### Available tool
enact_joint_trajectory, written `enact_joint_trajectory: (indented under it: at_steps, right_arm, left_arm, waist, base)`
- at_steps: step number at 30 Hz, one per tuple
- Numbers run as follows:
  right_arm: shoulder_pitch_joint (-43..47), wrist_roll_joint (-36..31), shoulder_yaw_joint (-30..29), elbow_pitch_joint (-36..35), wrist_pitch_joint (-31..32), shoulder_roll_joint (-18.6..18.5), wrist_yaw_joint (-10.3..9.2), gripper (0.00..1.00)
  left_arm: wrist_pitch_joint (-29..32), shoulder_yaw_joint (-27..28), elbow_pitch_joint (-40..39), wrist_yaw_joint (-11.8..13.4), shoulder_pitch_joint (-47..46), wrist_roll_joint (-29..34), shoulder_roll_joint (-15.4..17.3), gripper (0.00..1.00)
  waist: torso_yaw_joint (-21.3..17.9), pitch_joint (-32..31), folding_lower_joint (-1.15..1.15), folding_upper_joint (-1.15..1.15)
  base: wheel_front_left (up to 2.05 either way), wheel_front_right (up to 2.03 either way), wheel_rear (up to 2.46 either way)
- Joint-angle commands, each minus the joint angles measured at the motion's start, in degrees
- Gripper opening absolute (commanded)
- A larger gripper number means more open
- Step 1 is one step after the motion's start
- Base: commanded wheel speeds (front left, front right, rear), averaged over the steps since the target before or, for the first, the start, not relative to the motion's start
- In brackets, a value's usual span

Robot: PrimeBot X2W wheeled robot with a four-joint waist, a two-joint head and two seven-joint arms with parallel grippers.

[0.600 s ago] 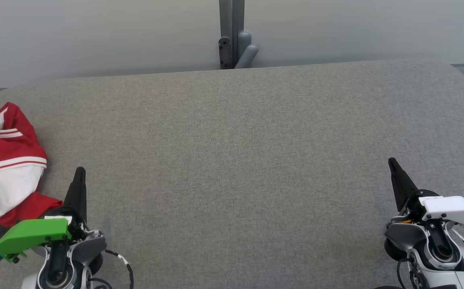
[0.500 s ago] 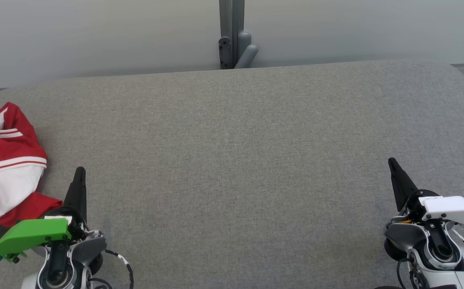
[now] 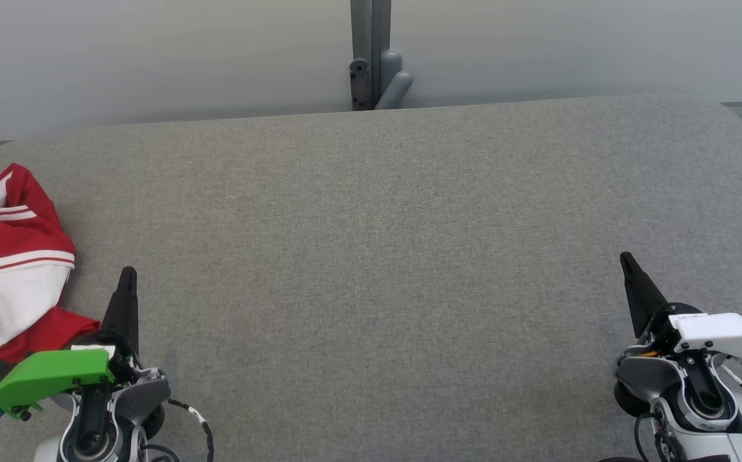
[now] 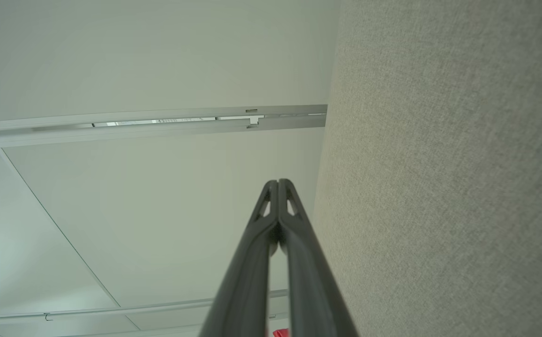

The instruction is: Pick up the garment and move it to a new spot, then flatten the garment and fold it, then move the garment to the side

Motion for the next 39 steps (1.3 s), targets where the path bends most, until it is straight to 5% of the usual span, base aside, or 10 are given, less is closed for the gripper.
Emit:
enact_joint_trajectory:
  at_steps: [1,12,13,23,39]
  right_arm:
    - [0.14,0.39,0.03,-0.21,-0.42,-0.4,0.02,0.0]
    - [0.19,0.56,0.31,-0.22,-0.52,-0.59,0.02,0.0]
    - [0.01,0.33,0.33,-0.03,-0.41,-0.21,0.0,1.0]
    - [1.49,-2.67,2.0,0.78,-2.29,-0.28,-0.01,1.0]
    - [1.95,-22.81,3.17,-0.5,-6.29,-0.82,0.0,1.0]
  left_arm:
    - [0.08,0.19,-0.14,-0.44,-0.32,0.01,0.26,0.0]
    - [0.07,0.19,-0.14,-0.44,-0.32,0.01,0.26,0.0]
    - [-0.03,0.0,0.03,-0.01,0.02,0.01,-0.01,1.0]
    - [-1.96,-0.74,2.16,-0.42,1.56,4.29,0.01,1.0]
    - [-6.05,-1.49,1.5,-0.92,2.66,25.01,-0.11,1.0]
  waist:
    - [0.0,0.0,0.0,0.0]
    - [0.0,0.0,0.0,0.0]
    - [0.0,0.0,0.0,0.0]
    - [0.02,0.02,0.0,0.1]
    - [0.06,0.57,0.0,0.0]
  base:
    - [0.0,0.0,0.0]
    - [0.0,0.0,0.0]
    - [0.0,0.0,0.0]
    - [0.0,0.0,0.0]
    - [0.0,0.0,0.0]
